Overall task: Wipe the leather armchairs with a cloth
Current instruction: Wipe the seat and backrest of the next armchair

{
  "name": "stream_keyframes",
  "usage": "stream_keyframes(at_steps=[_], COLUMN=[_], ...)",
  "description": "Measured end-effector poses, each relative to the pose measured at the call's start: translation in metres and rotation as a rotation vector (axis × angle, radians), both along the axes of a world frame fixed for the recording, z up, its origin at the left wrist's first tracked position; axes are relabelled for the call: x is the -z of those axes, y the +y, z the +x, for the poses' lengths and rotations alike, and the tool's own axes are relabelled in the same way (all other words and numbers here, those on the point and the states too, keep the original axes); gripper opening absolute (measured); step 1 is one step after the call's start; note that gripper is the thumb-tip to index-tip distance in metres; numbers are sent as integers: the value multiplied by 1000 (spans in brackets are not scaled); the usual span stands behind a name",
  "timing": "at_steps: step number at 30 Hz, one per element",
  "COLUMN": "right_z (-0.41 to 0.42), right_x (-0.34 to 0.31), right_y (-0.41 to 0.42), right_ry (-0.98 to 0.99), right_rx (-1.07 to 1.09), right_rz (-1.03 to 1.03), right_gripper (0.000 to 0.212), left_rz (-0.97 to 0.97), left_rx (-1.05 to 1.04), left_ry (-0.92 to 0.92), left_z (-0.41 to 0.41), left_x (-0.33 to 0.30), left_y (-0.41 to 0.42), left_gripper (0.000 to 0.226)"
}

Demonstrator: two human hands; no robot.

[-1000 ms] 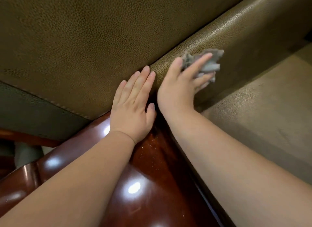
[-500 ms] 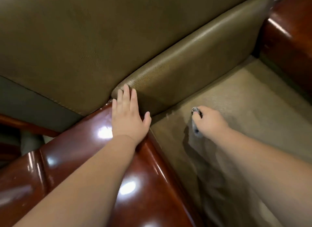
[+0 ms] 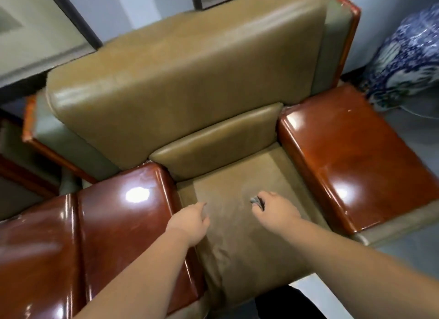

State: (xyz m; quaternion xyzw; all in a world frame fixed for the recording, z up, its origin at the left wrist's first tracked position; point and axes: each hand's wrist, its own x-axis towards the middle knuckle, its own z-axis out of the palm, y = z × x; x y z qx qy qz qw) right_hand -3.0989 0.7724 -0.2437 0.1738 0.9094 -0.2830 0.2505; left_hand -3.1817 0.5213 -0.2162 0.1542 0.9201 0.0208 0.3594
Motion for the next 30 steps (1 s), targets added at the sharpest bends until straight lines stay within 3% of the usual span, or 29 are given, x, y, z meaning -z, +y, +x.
stream_keyframes(at_steps=[4,11,15,22,30], right_z=[29,75,126,229,362], right_x=[-64,-125,-147,-182,-215], right_y=[38,91,92,131,219], right_ry=[40,-109,-56,46,11], right_rx=[-77,64,168,433,626], right_rz=[8,-76,-103,44,173], right_gripper=[21,28,28,28,41], left_rz=[22,99,107,123,169], left_rx=[8,184,265,447,736], left_ry=[-41,-12,-12,-5,15], left_z=[10,26,56,102,191], left_x=[-46,-106,-122,-149,-186], left_y=[34,102,121,192,327], left_gripper=[57,60,60,61,48])
